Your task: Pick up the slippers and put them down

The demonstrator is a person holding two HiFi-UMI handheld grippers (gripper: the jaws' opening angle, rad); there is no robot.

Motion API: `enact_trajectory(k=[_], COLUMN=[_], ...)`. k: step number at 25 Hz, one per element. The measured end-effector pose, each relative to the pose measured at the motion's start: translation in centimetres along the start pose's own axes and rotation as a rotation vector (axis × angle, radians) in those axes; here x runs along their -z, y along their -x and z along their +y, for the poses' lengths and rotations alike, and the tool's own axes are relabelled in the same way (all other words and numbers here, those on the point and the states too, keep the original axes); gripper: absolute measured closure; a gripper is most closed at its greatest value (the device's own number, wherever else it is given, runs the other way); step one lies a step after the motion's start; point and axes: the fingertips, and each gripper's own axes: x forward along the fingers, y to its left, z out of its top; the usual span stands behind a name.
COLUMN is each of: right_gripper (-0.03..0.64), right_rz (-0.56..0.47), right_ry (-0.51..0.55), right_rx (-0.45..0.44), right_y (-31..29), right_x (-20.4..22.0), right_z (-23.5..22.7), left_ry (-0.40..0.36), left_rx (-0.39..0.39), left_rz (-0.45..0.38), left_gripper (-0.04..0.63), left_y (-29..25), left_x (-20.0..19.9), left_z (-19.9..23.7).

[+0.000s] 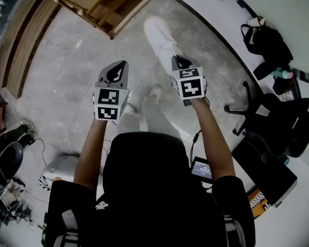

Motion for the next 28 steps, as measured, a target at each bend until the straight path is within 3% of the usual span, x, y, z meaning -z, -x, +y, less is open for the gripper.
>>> enact_trajectory(k=[10,19,28], right_gripper=[0.612,0.612,0.612], right_rz=[-0.003,-0.031,-0.018], right_ry=[-0.015,-0.056,-0.01], right_rx=[0.024,0.04,0.045], right_y=[-5.1,-10.4,-17.6], right_x=[3.1,7.2,11.0], right_z=[1.6,1.6,1.8], left_ry=[0.011,-0.012,-0.049], left_rx=[0.033,0.08,0.071], left_rz=[0.039,0.055,0.04], left_gripper=[0.591,0.591,0.591], left_y=[-3.4,-8.7,-14.8], left_x=[7.6,14.9,21.6], left_z=[2.8,2.2,3.9])
